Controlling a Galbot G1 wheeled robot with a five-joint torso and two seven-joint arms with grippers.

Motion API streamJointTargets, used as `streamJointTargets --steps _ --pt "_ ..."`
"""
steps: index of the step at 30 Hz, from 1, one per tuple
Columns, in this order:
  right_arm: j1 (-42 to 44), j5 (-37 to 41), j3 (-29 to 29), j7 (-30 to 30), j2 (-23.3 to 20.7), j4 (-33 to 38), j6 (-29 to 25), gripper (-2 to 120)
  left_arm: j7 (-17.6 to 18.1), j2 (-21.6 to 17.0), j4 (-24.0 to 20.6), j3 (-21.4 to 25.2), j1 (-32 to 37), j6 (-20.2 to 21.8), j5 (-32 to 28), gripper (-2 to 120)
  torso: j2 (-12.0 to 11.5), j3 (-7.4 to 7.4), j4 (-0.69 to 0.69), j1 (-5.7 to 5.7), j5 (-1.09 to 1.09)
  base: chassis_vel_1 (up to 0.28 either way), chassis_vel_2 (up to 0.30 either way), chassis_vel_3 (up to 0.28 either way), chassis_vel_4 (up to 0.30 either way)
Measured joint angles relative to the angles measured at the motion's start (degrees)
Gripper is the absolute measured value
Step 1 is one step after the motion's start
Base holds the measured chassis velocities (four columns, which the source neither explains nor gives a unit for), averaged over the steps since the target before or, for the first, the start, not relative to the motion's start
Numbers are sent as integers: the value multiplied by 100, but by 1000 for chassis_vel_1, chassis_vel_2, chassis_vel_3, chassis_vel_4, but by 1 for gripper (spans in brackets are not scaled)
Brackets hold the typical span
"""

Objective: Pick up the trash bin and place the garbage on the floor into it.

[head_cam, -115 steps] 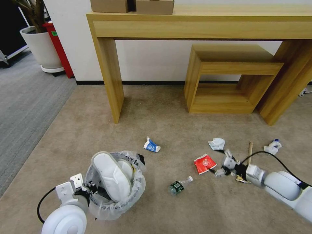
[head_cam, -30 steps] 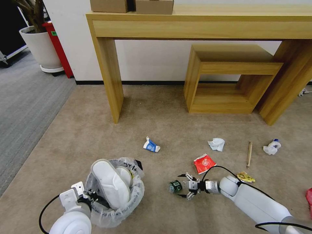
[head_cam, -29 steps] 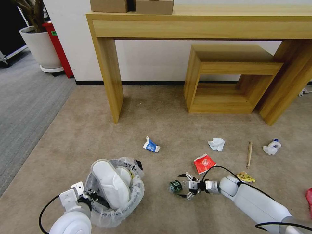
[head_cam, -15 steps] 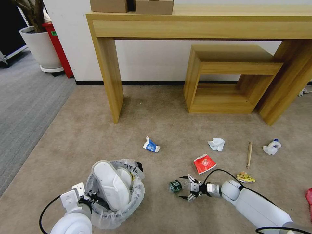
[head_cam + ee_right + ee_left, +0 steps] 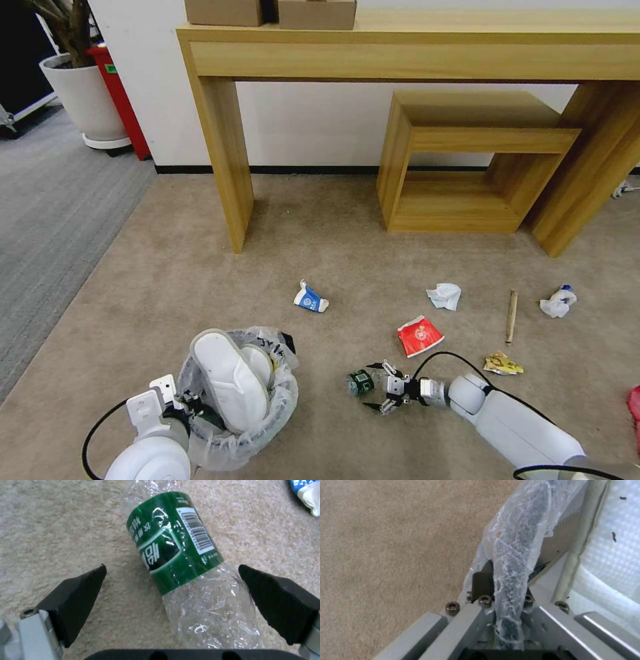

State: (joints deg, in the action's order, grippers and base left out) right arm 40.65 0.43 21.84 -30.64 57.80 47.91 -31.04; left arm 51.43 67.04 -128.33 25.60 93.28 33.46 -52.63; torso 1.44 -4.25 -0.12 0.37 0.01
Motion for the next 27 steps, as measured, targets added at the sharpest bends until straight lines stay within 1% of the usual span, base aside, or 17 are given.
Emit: streamJointTargets --steps 9,10,12,13,14,15,16,17,20,21,22,24,25,26,27 --pt "-3 8 -46 -2 91 -173 -101 100 -3 15 57 -43 -21 -12 41 0 0 0 0 0 0 0 0 0 0" --pt "-5 34 -55 -35 104 -172 -118 98 -5 15 68 -54 -19 -15 64 0 0 0 0 0 1 0 0 0 0" --pt "-19 102 -54 -88 104 -138 -134 88 -6 14 71 -60 -29 -17 70 0 0 0 0 0 0 0 0 0 0" --pt "-19 102 -54 -88 104 -138 -134 88 -6 14 71 -60 -29 -17 70 0 0 0 0 0 0 0 0 0 0" --pt "-30 119 -45 -73 99 -111 -137 86 -7 9 69 -61 -33 -18 67 0 0 0 0 0 0 0 0 0 0" --pt "-40 130 -39 -66 93 -99 -143 82 -8 4 65 -61 -34 -19 64 0 0 0 0 0 0 0 0 0 0" --pt "-48 143 -34 -58 77 -75 -146 75 -9 -2 59 -59 -35 -19 58 0 0 0 0 0 0 0 0 0 0" --pt "-48 143 -34 -58 77 -75 -146 75 -9 -2 59 -59 -35 -19 58 0 0 0 0 0 0 0 0 0 0" --pt "-53 161 -48 -99 22 -32 -166 60 -10 -10 48 -47 -32 -22 55 0 0 0 0 0 -1 0 0 0 0" --pt "-45 166 -56 -115 2 -10 -173 57 -10 -10 47 -47 -23 -22 59 0 0 0 0 0 -1 0 0 0 0" --pt "-45 166 -56 -115 2 -10 -173 57 -10 -10 47 -47 -23 -22 59 0 0 0 0 0 -1 0 0 0 0" --pt "-14 183 -90 -124 -40 61 -176 45 -10 0 44 -50 -8 -22 81 0 0 0 0 0 -1 0 0 0 0" --pt "3 197 -95 -122 -61 104 -176 42 -10 10 41 -58 -2 -22 98 0 0 0 0 0 -1 0 0 0 0" --pt "3 197 -95 -122 -61 104 -176 42 -10 10 41 -58 -2 -22 98 0 0 0 0 0 -1 0 0 0 0" --pt "24 208 -95 -98 -87 165 -173 37 -10 23 36 -68 0 -22 117 0 0 0 0 0 0 0 0 0 0"
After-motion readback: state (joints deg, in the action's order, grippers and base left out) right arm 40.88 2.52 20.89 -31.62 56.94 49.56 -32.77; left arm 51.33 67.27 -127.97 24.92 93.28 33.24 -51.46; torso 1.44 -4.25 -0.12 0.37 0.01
